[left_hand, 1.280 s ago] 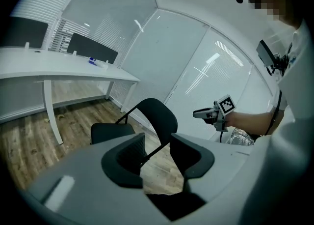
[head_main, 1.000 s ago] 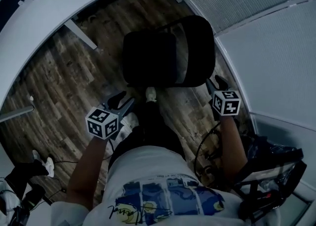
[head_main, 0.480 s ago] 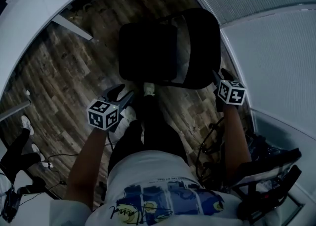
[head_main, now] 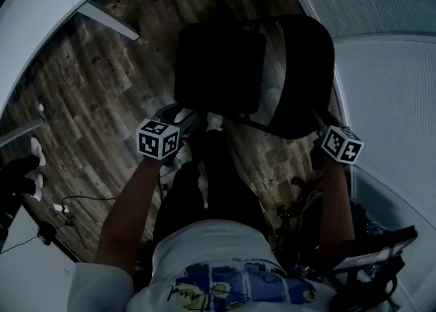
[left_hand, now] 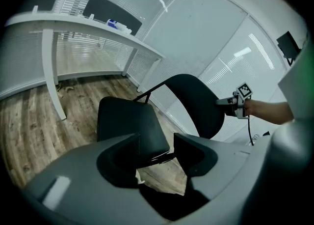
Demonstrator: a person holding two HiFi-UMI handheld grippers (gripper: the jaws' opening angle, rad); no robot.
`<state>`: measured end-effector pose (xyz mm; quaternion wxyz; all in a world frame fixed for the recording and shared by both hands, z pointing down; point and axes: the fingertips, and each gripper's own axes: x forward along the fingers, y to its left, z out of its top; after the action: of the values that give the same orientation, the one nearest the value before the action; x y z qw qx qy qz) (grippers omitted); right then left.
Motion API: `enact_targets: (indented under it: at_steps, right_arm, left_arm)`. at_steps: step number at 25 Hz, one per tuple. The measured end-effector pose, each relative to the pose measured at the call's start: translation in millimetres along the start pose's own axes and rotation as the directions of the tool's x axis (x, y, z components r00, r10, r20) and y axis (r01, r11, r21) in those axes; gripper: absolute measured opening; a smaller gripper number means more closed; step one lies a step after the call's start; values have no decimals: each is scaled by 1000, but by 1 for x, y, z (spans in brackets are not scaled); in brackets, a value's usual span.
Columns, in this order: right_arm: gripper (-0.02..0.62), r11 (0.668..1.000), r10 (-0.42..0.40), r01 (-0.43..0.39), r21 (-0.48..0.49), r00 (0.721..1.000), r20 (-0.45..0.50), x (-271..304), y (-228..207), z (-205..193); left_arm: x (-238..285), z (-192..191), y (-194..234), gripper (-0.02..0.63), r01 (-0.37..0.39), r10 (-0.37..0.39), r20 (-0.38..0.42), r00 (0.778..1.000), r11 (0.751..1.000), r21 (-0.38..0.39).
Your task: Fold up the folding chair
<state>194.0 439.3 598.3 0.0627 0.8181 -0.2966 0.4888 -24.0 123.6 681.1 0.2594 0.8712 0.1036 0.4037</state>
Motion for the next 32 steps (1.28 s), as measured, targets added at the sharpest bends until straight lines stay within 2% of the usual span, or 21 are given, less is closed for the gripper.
enact_targets:
  at_steps: [4,23,28,32]
  right_arm:
    - [189,1000,9,-9,-7,1000,1,4,8,4]
    - [189,999,45,-45,-19,999,13,26,16,-5]
    - [189,998,56,-56,-9,998,-3,34,21,-15]
    - [189,998,55,-55,-10,998,15,39,23,-15]
  left_arm:
    - [17,-7,29,236,-17,17,-8,1000,998,-54]
    - [94,-60,141,276,-114,101,-99,990,984,-135]
    - [110,-73,172,302,-115,95,-101,990,969,-217]
    - [120,-84,194,327,-120,92,-120,988,962,-245]
